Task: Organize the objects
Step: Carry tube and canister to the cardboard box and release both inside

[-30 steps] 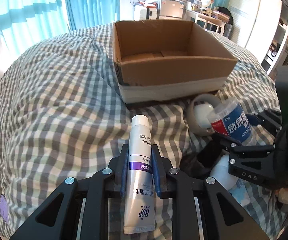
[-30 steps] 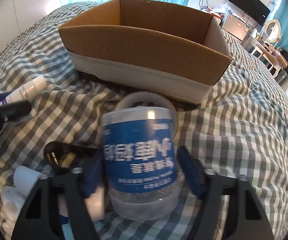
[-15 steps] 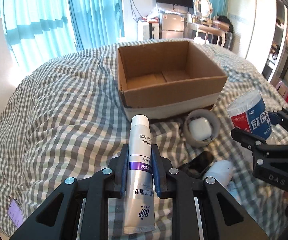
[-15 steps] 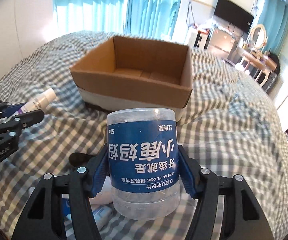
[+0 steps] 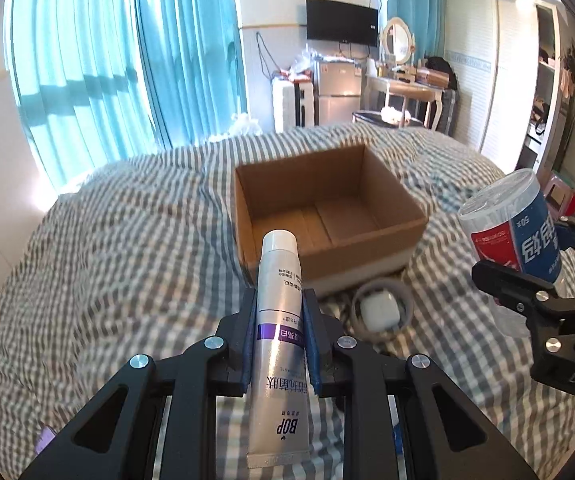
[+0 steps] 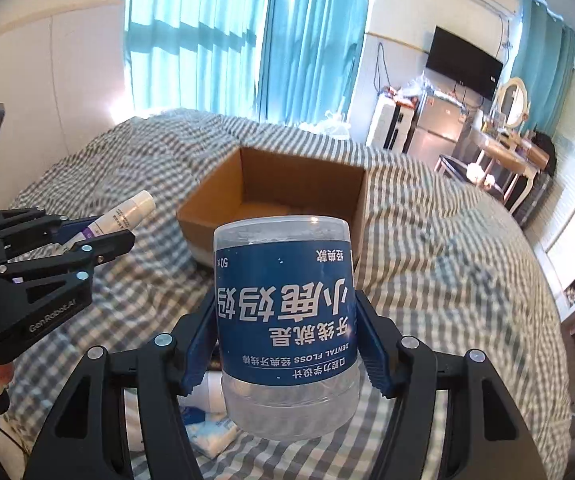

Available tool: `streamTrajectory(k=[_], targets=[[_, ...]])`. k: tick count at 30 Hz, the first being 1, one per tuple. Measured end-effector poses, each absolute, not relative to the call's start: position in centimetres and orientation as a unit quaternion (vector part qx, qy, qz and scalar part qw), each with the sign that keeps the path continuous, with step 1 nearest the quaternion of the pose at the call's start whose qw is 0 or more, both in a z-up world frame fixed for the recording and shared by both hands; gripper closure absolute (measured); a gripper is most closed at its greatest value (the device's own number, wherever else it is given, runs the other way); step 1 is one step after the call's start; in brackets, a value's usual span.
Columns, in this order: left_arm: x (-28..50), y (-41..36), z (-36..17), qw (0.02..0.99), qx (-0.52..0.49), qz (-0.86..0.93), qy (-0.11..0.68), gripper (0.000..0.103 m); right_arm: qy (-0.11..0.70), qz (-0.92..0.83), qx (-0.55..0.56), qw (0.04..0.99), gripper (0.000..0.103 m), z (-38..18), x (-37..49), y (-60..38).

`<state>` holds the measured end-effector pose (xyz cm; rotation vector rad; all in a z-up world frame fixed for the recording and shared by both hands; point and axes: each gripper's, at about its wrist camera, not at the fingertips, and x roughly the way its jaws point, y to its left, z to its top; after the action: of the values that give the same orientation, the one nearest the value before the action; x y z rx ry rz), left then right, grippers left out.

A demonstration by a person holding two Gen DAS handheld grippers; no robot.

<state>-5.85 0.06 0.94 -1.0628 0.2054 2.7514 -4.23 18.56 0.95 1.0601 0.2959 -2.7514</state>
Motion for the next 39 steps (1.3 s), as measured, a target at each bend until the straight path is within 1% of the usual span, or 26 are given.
streamTrajectory(k=[6,10,17,22,28,33,39], targets=[[-9.5,0.1,3.2,0.081,-0.345,0.932,0.069,0.082,0.111,-0.931,0.337,0.09,0.04,4.4,-7.1,18.0],[-12.7,0.2,4.4,0.076,-0.341,0.934,0.072,0.082,0.106,-0.934,0.33,0.09,0.04,6.3,-9.9,18.2],[-18.2,1.2,4.5,0.079,-0.342,0.934,0.072,0.082,0.085,-0.936,0.329,0.089,0.04,7.8,-16.8,18.7],[-22.1,2.1,2.7,0.077,-0.351,0.93,0.077,0.082,0.064,-0.934,0.341,0.09,0.04,6.6,-21.9,19.0],[-25.9,2.9,-1.1,0.072,-0.377,0.919,0.084,0.082,0.043,-0.92,0.378,0.09,0.04,2.7,-28.4,19.4],[-27.5,3.3,-4.2,0.071,-0.397,0.911,0.088,0.082,0.051,-0.912,0.398,0.087,0.04,-0.1,-30.8,19.8],[-27.8,4.1,-6.1,0.079,-0.413,0.904,0.08,0.082,0.058,-0.907,0.407,0.09,0.04,-2.2,-32.1,19.5]])
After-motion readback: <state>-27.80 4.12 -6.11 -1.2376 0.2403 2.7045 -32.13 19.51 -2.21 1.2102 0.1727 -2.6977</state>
